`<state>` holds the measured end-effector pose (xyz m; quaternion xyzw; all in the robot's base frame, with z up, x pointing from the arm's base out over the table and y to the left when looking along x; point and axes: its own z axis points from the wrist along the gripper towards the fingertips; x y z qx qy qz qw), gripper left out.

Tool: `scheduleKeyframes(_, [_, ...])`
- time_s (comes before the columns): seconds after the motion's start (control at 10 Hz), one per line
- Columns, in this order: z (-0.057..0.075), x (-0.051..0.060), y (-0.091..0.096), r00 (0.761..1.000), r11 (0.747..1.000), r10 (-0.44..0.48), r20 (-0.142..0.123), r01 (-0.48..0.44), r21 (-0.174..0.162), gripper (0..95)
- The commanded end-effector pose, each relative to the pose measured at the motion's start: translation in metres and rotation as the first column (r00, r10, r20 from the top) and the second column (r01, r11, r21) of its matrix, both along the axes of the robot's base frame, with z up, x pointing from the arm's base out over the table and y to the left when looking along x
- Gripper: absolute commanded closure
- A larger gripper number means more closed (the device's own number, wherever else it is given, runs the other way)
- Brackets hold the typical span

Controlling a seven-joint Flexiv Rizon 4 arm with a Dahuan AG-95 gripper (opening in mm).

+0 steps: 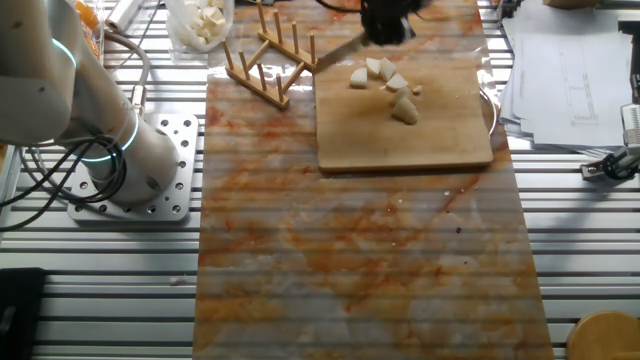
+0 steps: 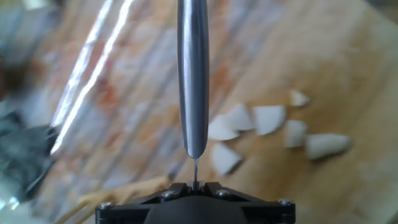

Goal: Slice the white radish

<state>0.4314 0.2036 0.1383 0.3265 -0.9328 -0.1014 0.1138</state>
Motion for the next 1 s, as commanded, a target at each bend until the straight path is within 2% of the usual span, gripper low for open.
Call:
scheduleKeyframes(0.1, [0.005, -0.03, 0.006, 0.995, 0.992, 0.1, -0.014, -0.099, 0.073, 95.0])
scheduleKeyframes(0.2, [0.005, -0.038, 0.0, 0.994, 0.99, 0.099, -0.045, -0.094, 0.102, 95.0])
scheduleKeyframes(0.4, [0.003, -0.048, -0.006, 0.992, 0.989, 0.115, -0.055, -0.109, 0.103, 95.0])
scheduleKeyframes(0.5, [0.002, -0.051, -0.008, 0.992, 0.99, 0.111, -0.057, -0.105, 0.093, 95.0])
scheduleKeyframes(0.9, [0.002, -0.048, -0.009, 0.992, 0.993, 0.108, -0.059, -0.105, 0.055, 95.0])
scheduleKeyframes(1.0, [0.003, -0.049, -0.007, 0.991, 0.991, 0.118, -0.055, -0.115, 0.064, 95.0])
